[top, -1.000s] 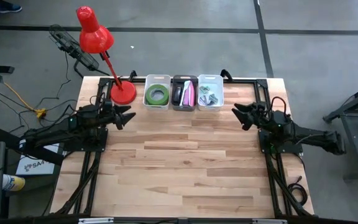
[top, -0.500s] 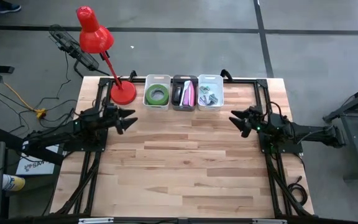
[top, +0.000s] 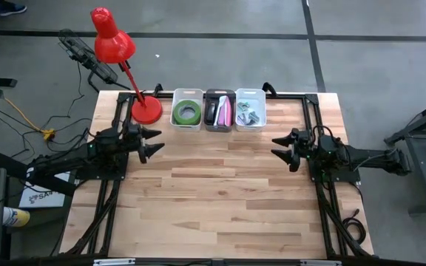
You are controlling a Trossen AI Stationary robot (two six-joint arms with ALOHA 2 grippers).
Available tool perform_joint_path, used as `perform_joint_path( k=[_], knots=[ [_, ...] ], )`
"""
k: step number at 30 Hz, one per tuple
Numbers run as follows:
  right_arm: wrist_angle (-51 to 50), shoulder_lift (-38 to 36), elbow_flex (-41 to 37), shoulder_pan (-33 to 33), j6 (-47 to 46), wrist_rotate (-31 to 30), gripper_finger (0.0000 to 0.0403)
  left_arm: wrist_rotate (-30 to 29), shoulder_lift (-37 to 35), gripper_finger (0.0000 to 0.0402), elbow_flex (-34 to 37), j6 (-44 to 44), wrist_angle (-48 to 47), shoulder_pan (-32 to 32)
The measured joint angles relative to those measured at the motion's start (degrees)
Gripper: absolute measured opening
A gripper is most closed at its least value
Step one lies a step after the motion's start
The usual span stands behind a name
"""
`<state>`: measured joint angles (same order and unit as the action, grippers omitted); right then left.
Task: Pick and place Stapler, Stapler remover, tape
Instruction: Return to Home Position
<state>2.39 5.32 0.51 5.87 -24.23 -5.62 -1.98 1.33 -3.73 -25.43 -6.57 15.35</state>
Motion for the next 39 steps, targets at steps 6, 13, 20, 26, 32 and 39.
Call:
perform_joint_path(
  k=[6, 13, 20, 26, 32, 39],
  knots=[
    [-0.01, 0.00, 0.00, 0.00, 0.50, 0.04, 0.0268, -0.04, 0.03, 0.0349, 0.09, 11.54, 0.38, 0.00],
    [-0.01, 0.00, 0.00, 0.00, 0.50, -0.03, 0.0268, -0.04, 0.02, 0.0349, 0.15, 11.69, 0.68, 0.00],
    [-0.01, 0.00, 0.00, 0.00, 0.50, -0.11, 0.0268, -0.06, 0.02, 0.0349, 0.15, 11.68, 0.74, 0.00],
    [0.01, 0.02, 0.00, 0.00, 0.52, -0.19, 0.0268, -0.06, 0.02, 0.0349, 0.15, 11.67, 0.79, 0.00],
    [0.01, 0.02, -0.02, 0.00, 0.50, -0.18, 0.0268, -0.08, 0.02, 0.0349, 0.15, 11.65, 0.81, 0.00],
    [0.01, 0.02, -0.02, 0.00, 0.51, -0.18, 0.0268, -0.10, 0.02, 0.0349, 0.15, 11.65, 0.81, 0.00]
  ],
)
